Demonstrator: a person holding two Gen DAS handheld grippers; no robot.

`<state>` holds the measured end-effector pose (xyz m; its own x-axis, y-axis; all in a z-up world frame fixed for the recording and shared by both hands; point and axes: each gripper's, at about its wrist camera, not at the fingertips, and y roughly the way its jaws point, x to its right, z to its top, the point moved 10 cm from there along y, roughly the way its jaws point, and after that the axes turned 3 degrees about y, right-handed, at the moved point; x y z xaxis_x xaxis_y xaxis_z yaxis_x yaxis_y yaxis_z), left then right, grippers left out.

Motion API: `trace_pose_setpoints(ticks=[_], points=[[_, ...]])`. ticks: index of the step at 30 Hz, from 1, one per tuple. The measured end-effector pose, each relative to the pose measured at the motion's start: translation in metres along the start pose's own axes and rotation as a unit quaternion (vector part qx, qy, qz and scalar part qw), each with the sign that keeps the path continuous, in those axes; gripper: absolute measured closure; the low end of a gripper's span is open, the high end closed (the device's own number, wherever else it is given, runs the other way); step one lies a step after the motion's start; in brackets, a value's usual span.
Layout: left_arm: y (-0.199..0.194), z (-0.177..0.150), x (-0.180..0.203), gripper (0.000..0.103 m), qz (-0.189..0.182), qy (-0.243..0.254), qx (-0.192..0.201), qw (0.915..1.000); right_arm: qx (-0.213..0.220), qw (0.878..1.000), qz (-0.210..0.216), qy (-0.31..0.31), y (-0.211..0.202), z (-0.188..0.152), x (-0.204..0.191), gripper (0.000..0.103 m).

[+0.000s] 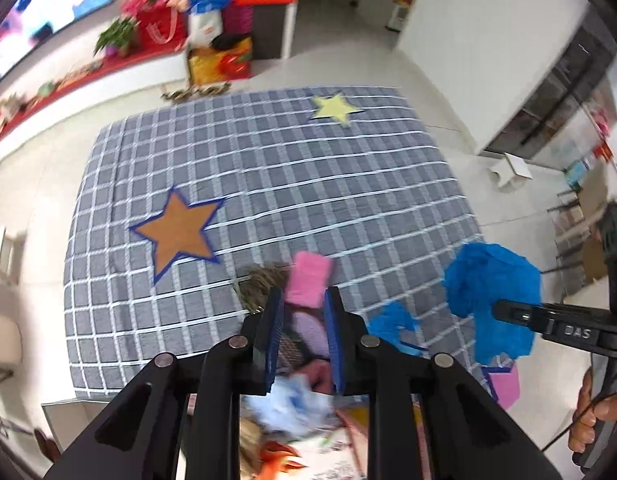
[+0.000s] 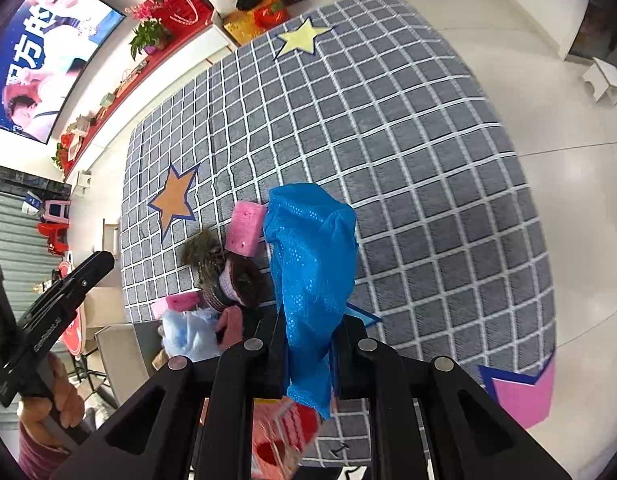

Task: Organize soft objects
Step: 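Grasp the leopard-print scrunchie with the left tool while the right tool grasps the blue glove, then carry the scrunchie and blue glove with both tools over the white box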

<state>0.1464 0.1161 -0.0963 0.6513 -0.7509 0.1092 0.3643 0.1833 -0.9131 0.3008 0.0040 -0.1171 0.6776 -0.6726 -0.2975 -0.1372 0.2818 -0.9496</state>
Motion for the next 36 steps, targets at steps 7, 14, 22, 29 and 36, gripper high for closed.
trace_pose_setpoints(ticks=[7,14,22,29,36], points=[[0.000,-0.001,0.026,0.075,0.007,-0.018,-0.002,0.9998,0.009,1.000,0.011,0.010,-0.030,-0.021,0.025,0.087],[0.062,-0.015,-0.064,0.017,0.039,-0.101,-0.085,0.9905,0.013,0.999,0.031,0.032,-0.047,-0.039,0.049,0.087],[0.149,-0.039,-0.069,0.017,0.040,-0.089,-0.185,0.9778,-0.004,0.998,0.022,0.066,-0.042,-0.062,0.064,0.087],[0.186,-0.055,-0.059,0.082,0.032,-0.078,-0.231,0.9693,-0.009,0.997,-0.003,0.081,-0.042,-0.077,0.071,0.087],[0.112,-0.027,-0.043,0.085,0.042,-0.038,-0.118,0.9914,0.012,0.998,-0.014,0.059,-0.052,-0.068,0.062,0.087]])
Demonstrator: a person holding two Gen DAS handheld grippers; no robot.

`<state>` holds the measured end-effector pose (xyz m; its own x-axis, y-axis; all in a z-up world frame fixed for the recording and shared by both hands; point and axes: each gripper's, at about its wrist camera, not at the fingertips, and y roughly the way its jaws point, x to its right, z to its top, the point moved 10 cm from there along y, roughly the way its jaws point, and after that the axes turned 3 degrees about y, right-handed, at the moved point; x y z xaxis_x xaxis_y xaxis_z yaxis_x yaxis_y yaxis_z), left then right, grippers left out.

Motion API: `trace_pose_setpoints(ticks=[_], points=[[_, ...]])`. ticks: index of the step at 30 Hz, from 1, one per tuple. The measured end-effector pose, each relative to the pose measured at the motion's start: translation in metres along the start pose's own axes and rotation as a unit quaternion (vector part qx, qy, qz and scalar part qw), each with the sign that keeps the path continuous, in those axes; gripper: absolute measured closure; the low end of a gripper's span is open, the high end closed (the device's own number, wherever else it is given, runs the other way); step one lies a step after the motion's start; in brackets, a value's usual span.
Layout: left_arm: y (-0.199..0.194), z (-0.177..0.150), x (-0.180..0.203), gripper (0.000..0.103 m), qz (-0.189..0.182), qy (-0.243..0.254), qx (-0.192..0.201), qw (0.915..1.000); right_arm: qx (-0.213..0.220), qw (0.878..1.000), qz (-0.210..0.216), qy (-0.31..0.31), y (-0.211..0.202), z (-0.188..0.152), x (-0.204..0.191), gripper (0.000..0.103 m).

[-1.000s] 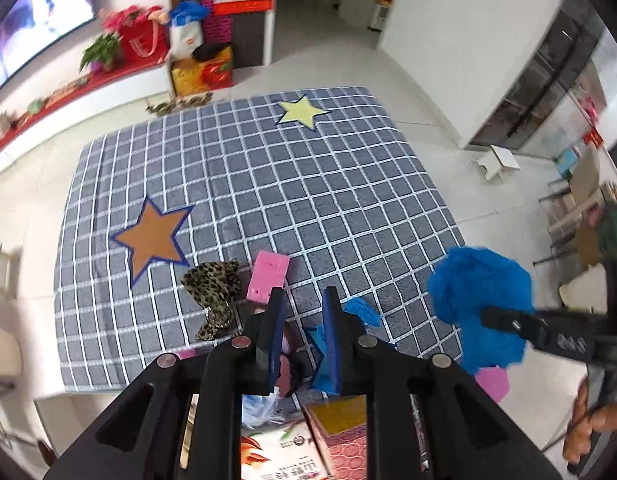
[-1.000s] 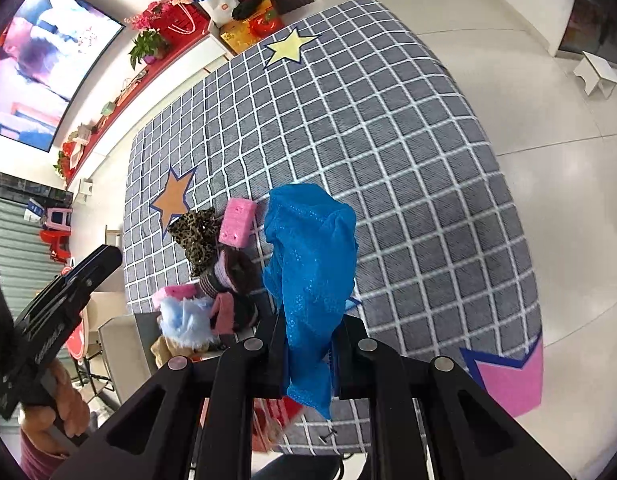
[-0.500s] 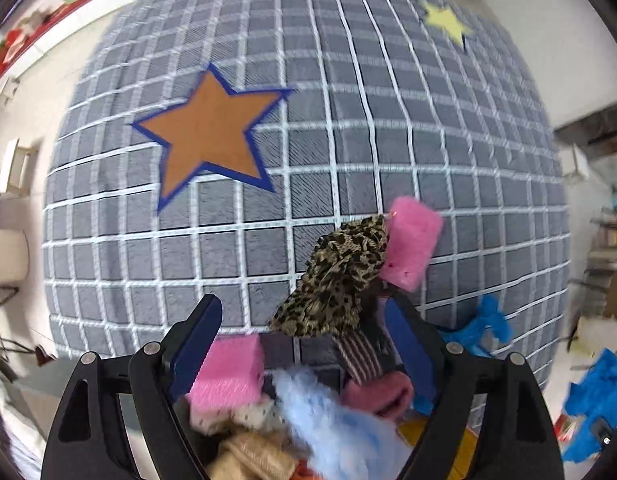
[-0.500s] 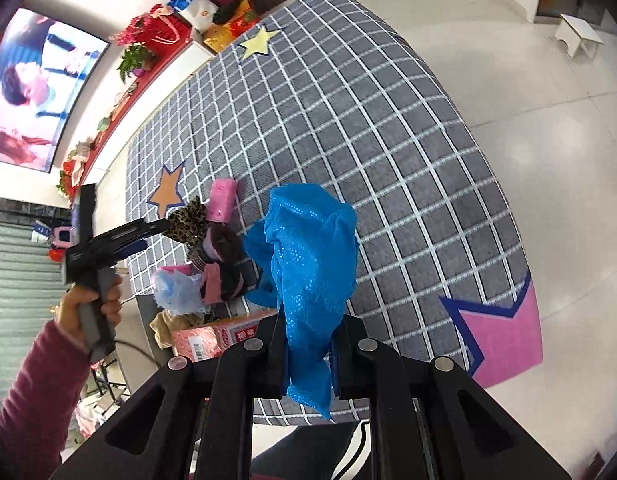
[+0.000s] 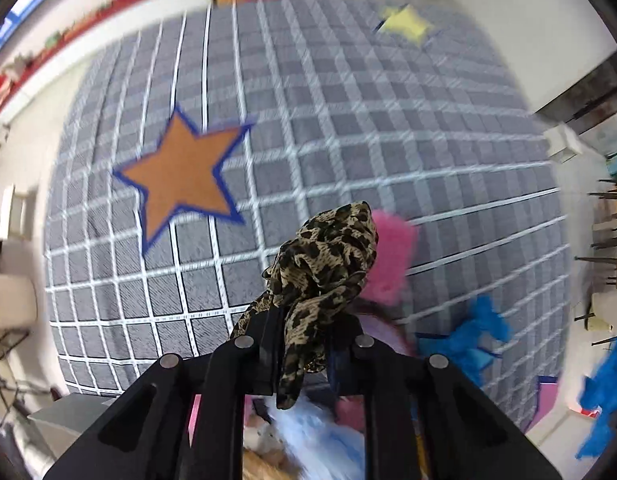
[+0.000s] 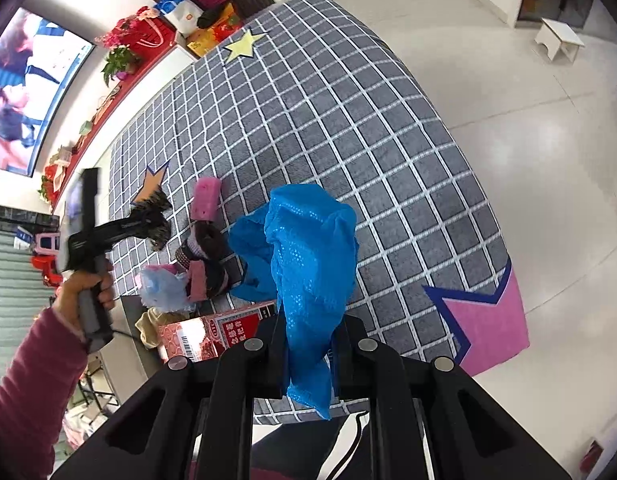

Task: Organize soft objects
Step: 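Carry the scrunchie and blue glove with both tools over the white box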

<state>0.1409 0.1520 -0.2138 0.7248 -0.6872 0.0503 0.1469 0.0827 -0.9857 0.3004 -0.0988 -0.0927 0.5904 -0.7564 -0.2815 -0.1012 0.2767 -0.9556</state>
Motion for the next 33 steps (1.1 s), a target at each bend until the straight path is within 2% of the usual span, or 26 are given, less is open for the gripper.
trace_pose_setpoints(ticks=[5,9,14,19,22,26,33], points=[[-0.080,-0.007,0.056,0.085,-0.025,0.049,0.074,0.9958,0.001,1.000,0.002,-0.021,-0.003,-0.001,-0.004,0.087],[-0.137,-0.029,0.122,0.085,-0.053,0.104,0.113,0.9867,0.010,0.999,0.005,-0.036,-0.012,-0.006,0.000,0.087],[-0.170,-0.078,0.197,0.085,-0.100,0.166,0.110,0.9748,0.023,0.999,0.001,-0.046,-0.028,-0.022,0.022,0.087],[-0.177,-0.131,0.237,0.085,-0.118,0.202,0.084,0.9687,0.008,0.998,0.010,-0.055,-0.031,-0.045,0.040,0.087],[-0.179,-0.160,0.243,0.085,-0.110,0.204,0.072,0.9700,-0.010,0.997,0.020,-0.072,-0.027,-0.060,0.040,0.087],[-0.185,-0.191,0.233,0.085,-0.097,0.175,0.068,0.9775,-0.041,0.992,0.034,-0.113,-0.017,-0.089,0.029,0.087],[-0.195,-0.211,0.172,0.085,-0.072,0.106,0.093,0.9874,-0.069,0.978,0.040,-0.193,-0.003,-0.133,-0.020,0.087]])
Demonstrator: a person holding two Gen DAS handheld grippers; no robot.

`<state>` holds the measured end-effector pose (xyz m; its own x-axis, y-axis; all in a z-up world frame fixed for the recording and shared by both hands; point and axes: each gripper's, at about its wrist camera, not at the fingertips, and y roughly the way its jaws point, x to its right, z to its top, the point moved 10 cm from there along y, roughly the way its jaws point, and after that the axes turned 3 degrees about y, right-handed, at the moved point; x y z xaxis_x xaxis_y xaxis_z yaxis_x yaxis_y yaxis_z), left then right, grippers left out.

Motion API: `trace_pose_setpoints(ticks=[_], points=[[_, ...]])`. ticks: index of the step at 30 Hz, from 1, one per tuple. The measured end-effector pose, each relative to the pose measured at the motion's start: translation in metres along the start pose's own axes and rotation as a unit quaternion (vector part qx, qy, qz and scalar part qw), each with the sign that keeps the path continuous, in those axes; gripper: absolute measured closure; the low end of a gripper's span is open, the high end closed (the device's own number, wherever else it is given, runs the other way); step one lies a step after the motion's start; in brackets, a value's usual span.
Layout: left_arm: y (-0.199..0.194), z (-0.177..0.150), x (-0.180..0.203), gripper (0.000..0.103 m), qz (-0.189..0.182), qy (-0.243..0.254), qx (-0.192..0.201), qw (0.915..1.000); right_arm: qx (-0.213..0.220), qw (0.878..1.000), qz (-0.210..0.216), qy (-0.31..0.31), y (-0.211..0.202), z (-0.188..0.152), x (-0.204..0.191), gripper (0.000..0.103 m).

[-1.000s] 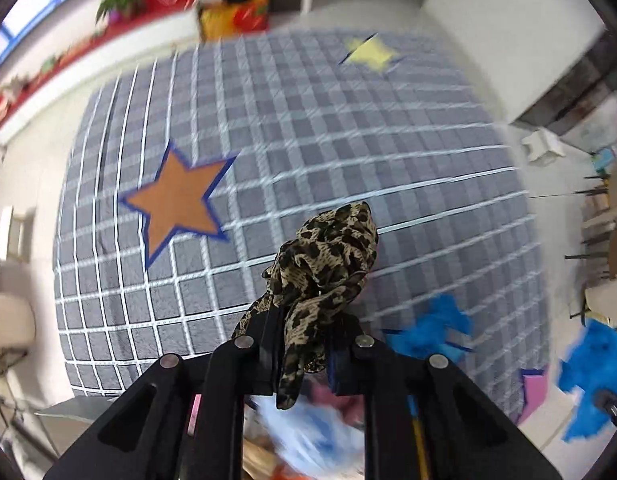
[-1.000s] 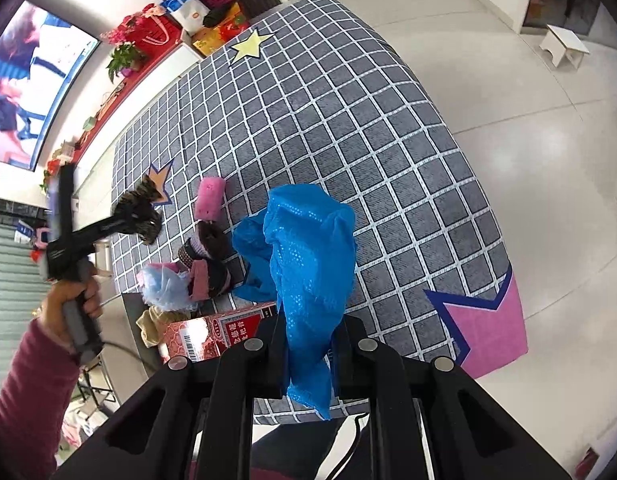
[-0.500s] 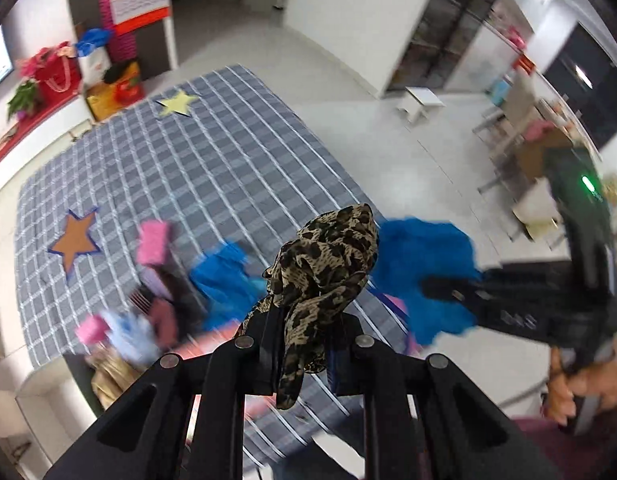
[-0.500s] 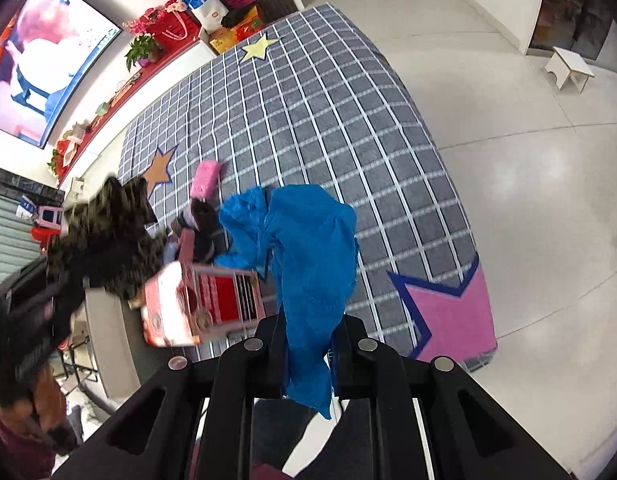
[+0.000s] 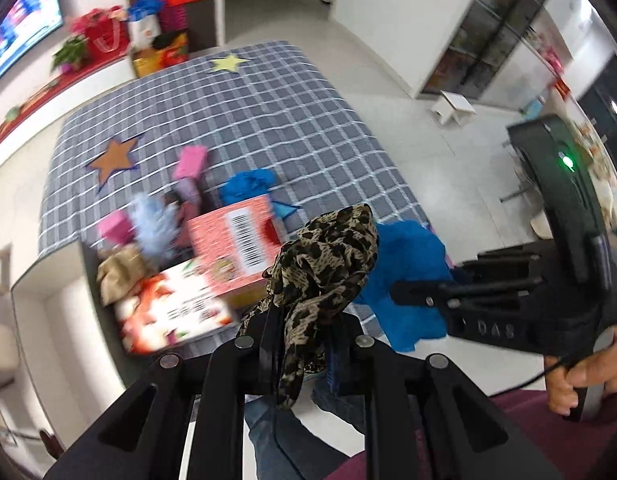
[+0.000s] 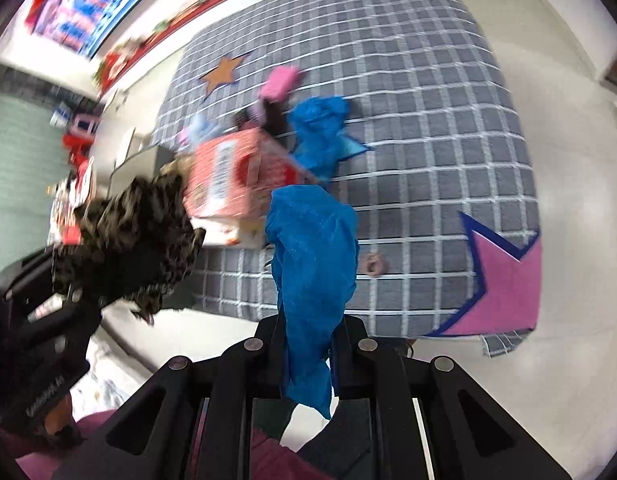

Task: Organize soft objects
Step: 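Carry the scrunchie and blue glove with both tools over the white box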

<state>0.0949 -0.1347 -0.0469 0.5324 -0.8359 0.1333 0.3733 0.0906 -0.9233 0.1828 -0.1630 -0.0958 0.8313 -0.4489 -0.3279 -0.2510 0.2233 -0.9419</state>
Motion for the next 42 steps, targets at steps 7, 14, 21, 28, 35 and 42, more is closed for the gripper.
trace_pose_setpoints(ticks=[7,14,21,28,35,42], points=[[-0.026,-0.038,-0.073,0.085,0.028,-0.035,0.022,0.9988,0.001,0.999,0.008,-0.035,0.029,-0.004,-0.075,0.087],[-0.055,-0.078,-0.168,0.085,0.068,-0.087,0.037,0.9931,0.006,0.997,0.008,-0.077,0.055,0.003,-0.156,0.087],[-0.073,-0.117,-0.230,0.085,0.094,-0.136,0.042,0.9853,0.008,0.992,0.012,-0.124,0.070,0.017,-0.226,0.087],[-0.072,-0.140,-0.267,0.085,0.114,-0.170,0.032,0.9784,0.011,0.983,0.010,-0.184,0.081,0.021,-0.292,0.087],[-0.059,-0.151,-0.274,0.085,0.121,-0.166,0.011,0.9786,-0.005,0.981,0.003,-0.196,0.095,0.013,-0.304,0.087],[-0.057,-0.154,-0.277,0.085,0.116,-0.161,0.006,0.9801,-0.015,0.981,0.002,-0.195,0.101,0.007,-0.308,0.087]])
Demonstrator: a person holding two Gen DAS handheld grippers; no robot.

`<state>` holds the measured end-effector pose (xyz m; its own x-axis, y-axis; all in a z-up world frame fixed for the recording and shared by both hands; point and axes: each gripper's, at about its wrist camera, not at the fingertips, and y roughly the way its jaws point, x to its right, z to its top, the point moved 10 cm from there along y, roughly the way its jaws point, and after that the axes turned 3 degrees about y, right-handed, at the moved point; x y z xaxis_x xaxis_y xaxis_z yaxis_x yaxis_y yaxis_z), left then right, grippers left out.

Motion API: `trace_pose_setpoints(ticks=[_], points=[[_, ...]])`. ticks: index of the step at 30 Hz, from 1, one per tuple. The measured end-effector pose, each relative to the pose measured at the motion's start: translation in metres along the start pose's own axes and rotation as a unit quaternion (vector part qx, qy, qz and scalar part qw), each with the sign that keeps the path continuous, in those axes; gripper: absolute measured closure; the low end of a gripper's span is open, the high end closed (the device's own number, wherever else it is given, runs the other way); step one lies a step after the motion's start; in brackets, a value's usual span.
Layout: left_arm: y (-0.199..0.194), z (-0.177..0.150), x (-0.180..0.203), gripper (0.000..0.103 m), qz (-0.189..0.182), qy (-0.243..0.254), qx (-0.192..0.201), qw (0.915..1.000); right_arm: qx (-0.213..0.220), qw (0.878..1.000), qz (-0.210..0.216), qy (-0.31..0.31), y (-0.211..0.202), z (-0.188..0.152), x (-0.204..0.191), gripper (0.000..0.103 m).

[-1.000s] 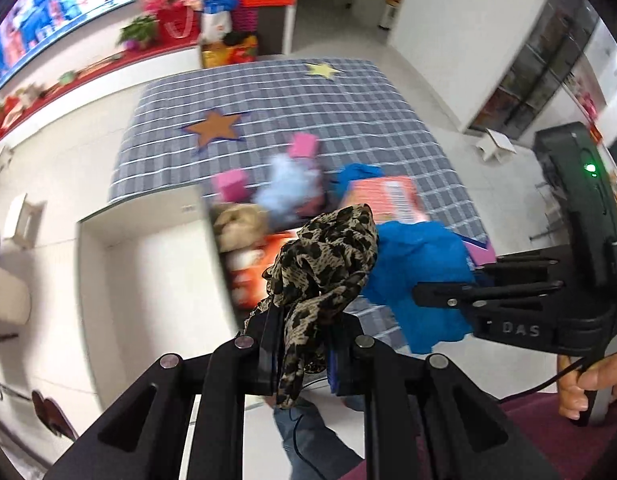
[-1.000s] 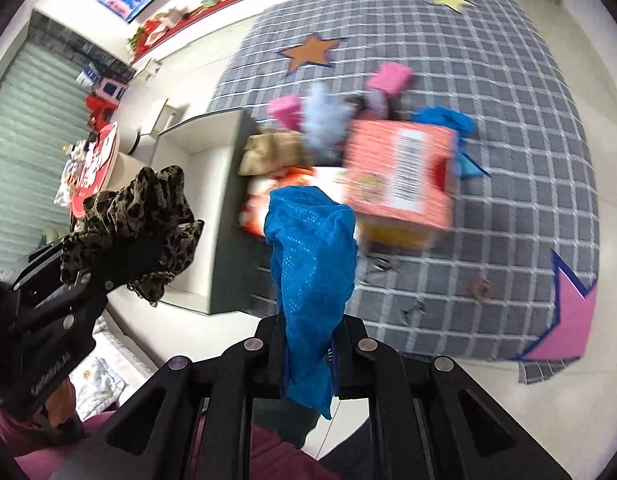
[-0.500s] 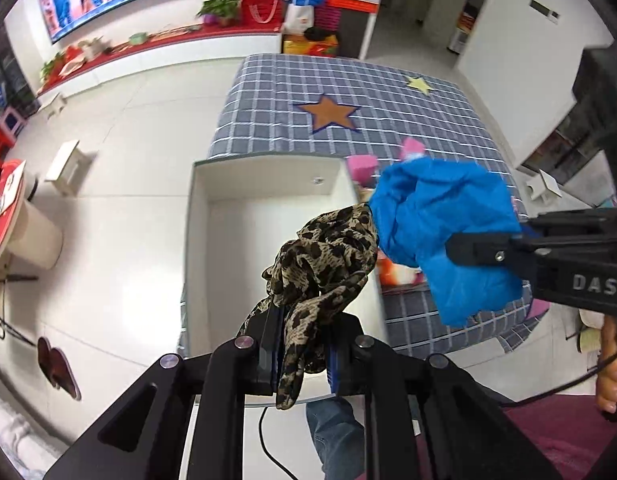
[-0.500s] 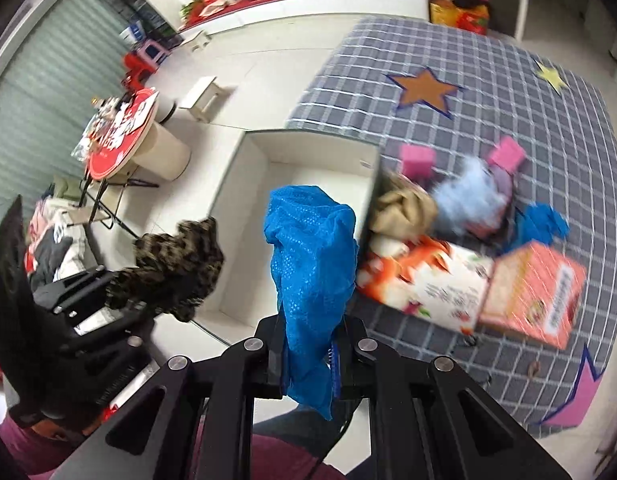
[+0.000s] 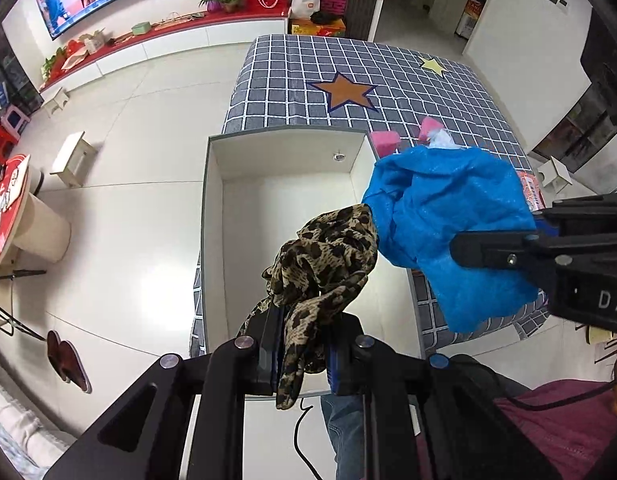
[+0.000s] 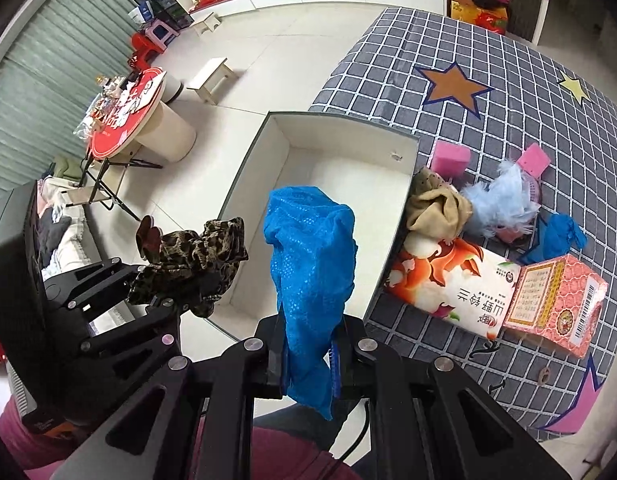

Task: Organize soft objects
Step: 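Carry the scrunchie and blue glove with both tools over the white box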

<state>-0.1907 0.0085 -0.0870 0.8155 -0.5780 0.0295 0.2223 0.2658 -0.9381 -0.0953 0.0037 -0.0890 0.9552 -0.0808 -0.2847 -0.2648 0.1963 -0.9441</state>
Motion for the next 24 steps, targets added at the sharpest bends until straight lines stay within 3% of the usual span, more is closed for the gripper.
trace_pose_setpoints(ticks=[24], points=[[0.0052,0.0024,0.0005,0.085,-0.002,0.018,-0.004,0.9998,-0.001,1.000,0.001,0.013,0.0029,0.0015,0.0031,0.087]])
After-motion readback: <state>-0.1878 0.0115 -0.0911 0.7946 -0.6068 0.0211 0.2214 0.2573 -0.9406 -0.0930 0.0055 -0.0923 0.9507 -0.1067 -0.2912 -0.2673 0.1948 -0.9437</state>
